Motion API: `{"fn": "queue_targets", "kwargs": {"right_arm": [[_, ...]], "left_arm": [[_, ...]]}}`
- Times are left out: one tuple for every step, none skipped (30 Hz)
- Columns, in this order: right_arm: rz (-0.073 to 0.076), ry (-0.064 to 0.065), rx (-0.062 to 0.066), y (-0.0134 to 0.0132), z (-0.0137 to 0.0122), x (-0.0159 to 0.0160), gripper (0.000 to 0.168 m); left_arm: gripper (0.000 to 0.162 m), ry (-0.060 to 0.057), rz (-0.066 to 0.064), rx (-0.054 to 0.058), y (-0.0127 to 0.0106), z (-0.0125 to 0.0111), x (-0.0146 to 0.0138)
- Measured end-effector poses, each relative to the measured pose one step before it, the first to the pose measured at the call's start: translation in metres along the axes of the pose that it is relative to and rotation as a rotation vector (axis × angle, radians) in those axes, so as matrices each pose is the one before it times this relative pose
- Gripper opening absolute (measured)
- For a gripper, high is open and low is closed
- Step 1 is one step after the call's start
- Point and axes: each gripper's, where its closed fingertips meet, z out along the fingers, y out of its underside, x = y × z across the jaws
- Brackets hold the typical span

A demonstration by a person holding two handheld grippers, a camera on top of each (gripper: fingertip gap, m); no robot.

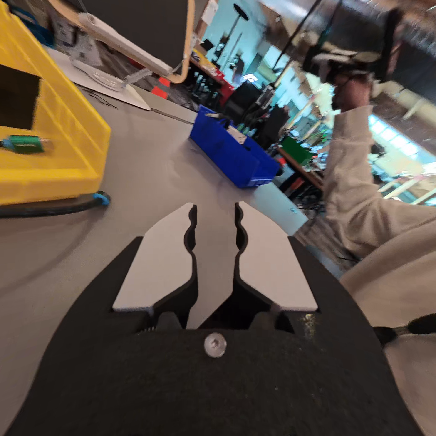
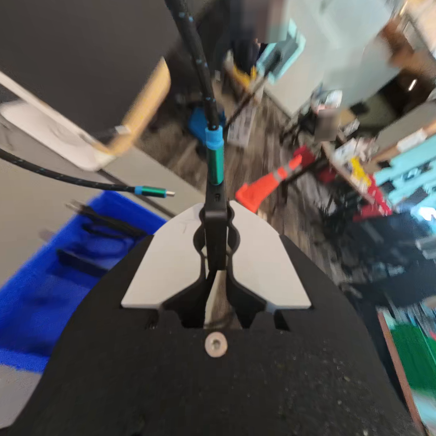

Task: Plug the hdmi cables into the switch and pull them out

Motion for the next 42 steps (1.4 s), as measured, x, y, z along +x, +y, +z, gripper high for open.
{"fn": "queue_targets", "kwargs": {"right_arm": [[-0.0106,0.0035,-0.1166,0.01713,0.01321,0.01568,0.014],[-0.0315,0.0067,-0.1145,0.01629,0.01498,0.01013,0.014],[-0.0452,-0.0095,-0.1166,0.01555,0.0165,0.0023,0.014],[-0.0457,-0.0323,-0.1288,0.01506,0.01732,-0.00559,0.014],[-0.0565,-0.0306,-0.1184,0.01081,0.01721,-0.01009,0.014],[-0.0726,-0.0229,-0.086,0.00367,0.01642,-0.01297,0.014],[-0.0719,-0.0418,-0.0566,-0.00247,0.01506,-0.01741,0.014],[-0.0606,-0.0706,-0.0422,-0.00599,0.01425,-0.02118,0.014],[-0.0528,-0.0696,-0.0316,-0.00898,0.01424,-0.02022,0.014],[-0.0516,-0.0501,-0.0273,-0.01001,0.01417,-0.01589,0.014],[-0.0421,-0.0441,-0.0201,-0.01103,0.01434,-0.01298,0.014],[-0.0228,-0.0659,-0.0097,-0.01139,0.01456,-0.01335,0.014],[-0.0112,-0.092,-0.0124,-0.00892,0.01505,-0.01449,0.014],[0.003,-0.0602,-0.0318,-0.00364,0.01456,-0.00678,0.014],[0.0149,-0.0135,-0.0398,0.00018,0.01148,0.00282,0.014],[0.0304,-0.0482,-0.0229,-0.00073,0.00991,-0.00133,0.014],[0.0363,-0.0876,-0.0023,-0.00262,0.00826,-0.00633,0.014],[0.0386,-0.1109,0.0134,-0.00367,0.00763,-0.00922,0.014],[0.04,-0.1053,0.0187,-0.00417,0.00765,-0.00773,0.016],[0.0343,-0.0651,0.0181,-0.00432,0.00763,-0.00192,0.016],[0.0316,-0.0189,-0.0014,-0.0011,0.00645,0.00382,0.014],[0.0344,0.0002,-0.014,0.00096,0.00516,0.00532,0.015],[0.0116,0.0033,0.0005,-0.00062,0.00306,0.00356,0.016],[-0.0157,-0.0009,0.0311,-0.00362,-0.00013,0.00097,0.017],[-0.028,0.0012,0.0537,-0.00601,-0.00439,0.00024,0.019],[-0.0218,0.0183,0.05,-0.0053,-0.00827,0.0029,0.026],[-0.0111,0.0393,0.0234,-0.00206,-0.01062,0.00664,0.034],[-0.0164,0.0569,0.0232,-0.00247,-0.01258,0.00907,0.038],[-0.0245,0.0729,0.0428,-0.00545,-0.01402,0.01111,0.041],[-0.0177,0.0695,0.0364,-0.00474,-0.01429,0.01102,0.045],[-0.0116,0.0469,0.0137,-0.00227,-0.01297,0.00937,0.048],[-0.003,0.0469,0.0041,-0.00137,-0.0116,0.01036,0.052],[-0.0016,0.0538,0.0036,-0.00056,-0.01067,0.01164,0.055],[-0.004,0.0637,-0.0117,0.00254,-0.01024,0.01339,0.055],[-0.0065,0.0825,-0.0191,0.00462,-0.01042,0.0159,0.057],[-0.0034,0.0873,-0.0084,0.00457,-0.0114,0.0159,0.058],[-0.0002,0.0746,0.01,0.00408,-0.01356,0.01372,0.059],[0.0195,0.0766,0.0275,0.00348,-0.0161,0.01427,0.057],[0.0393,0.0639,0.0425,0.0031,-0.01839,0.012,0.055],[0.048,0.0379,0.074,0.00045,-0.02061,0.00674,0.054],[0.054,0.0089,0.1097,-0.0035,-0.02259,-0.0003,0.054],[0.0587,-0.0083,0.1254,-0.00458,-0.02394,-0.00629,0.054]], "left_arm": [[0.03,0.0131,-0.004,-0.0035,0.00051,0.00157,0.00015],[0.029,-0.0069,0.0079,-0.0121,0.00211,0.00201,-0.00245],[0.029,-0.0066,0.0063,-0.0195,0.00346,0.00242,-0.0024],[0.028,0.0037,-0.0009,-0.0189,0.00368,0.00291,-0.00065],[0.028,0.0089,-0.0073,-0.0135,0.00305,0.00305,0.00029],[0.028,0.0091,-0.0092,-0.0082,0.0023,0.00306,0.00069],[0.028,0.0105,-0.0075,-0.0087,0.00205,0.00306,0.00102],[0.028,0.0096,-0.0046,-0.0142,0.00249,0.00311,0.00094],[0.028,0.0038,-0.0016,-0.0172,0.00281,0.0026,0.00038],[0.027,-0.0014,0.0007,-0.015,0.00261,0.00217,-0.00007],[0.027,-0.0009,0.0008,-0.0124,0.00235,0.00153,0.0001],[0.027,0.0024,-0.0018,-0.0114,0.00238,0.00115,0.00051],[0.027,0.0022,-0.0043,-0.0088,0.00201,0.00071,0.00028],[0.026,-0.0007,-0.0044,-0.0047,0.0014,0.00016,0.00008],[0.026,-0.0011,-0.0026,-0.0015,0.00086,-0.00036,0.0],[0.026,0.0006,-0.0011,0.0001,0.00041,-0.00072,0.00034],[0.026,0.0007,-0.0015,0.0,0.00032,-0.0008,0.00021],[0.026,-0.001,-0.0025,-0.0009,0.00046,-0.00071,-0.0002],[0.026,-0.0013,-0.0026,0.0,0.00016,-0.0006,-0.00047],[0.026,0.0008,-0.0025,0.0015,-0.00019,-0.00031,-0.00018],[0.026,0.0028,-0.0027,0.0007,-0.00029,-0.00003,-0.00007],[0.026,0.0023,-0.003,-0.0016,0.00012,0.00042,-0.00011],[0.026,0.0011,-0.0028,-0.0024,0.00051,0.0006,-0.00034],[0.026,0.0019,-0.0023,-0.0023,0.00052,0.00076,-0.00002],[0.026,0.0027,-0.0018,-0.0034,0.00058,0.00089,0.00001],[0.026,0.0025,-0.0012,-0.0046,0.0006,0.00092,-0.00019],[0.026,0.0018,-0.0011,-0.0044,0.00057,0.00094,-0.0003],[0.026,0.002,-0.0013,-0.0026,0.0002,0.00096,-0.00028],[0.026,0.0039,-0.0014,-0.0014,-0.00016,0.00091,-0.00001],[0.026,0.0047,-0.0014,-0.002,-0.00004,0.00105,0.00021],[0.026,0.0036,-0.0013,-0.0034,0.00025,0.00116,0.00011],[0.026,0.0017,-0.0012,-0.0042,0.00049,0.00108,0.0],[0.026,0.0003,-0.0002,-0.0033,0.00051,0.00081,-0.00003],[0.026,-0.0028,0.0021,0.0001,0.00007,0.00035,-0.00016],[0.026,-0.0115,0.0068,0.0043,-0.00073,-0.0005,-0.00114],[0.027,-0.0295,0.0147,0.0105,-0.00195,-0.00193,-0.00345],[0.03,-0.0589,0.0236,0.0228,-0.00427,-0.00412,-0.0072],[0.036,-0.0834,0.0333,0.04,-0.00721,-0.00709,-0.01009],[0.04,-0.0818,0.0447,0.0508,-0.00969,-0.00888,-0.00966],[0.04,-0.0785,0.0503,0.0478,-0.00996,-0.00943,-0.0095],[0.041,-0.0971,0.0462,0.0362,-0.00831,-0.00942,-0.01295],[0.041,-0.1121,0.0417,0.0242,-0.00619,-0.00909,-0.01616]]}}
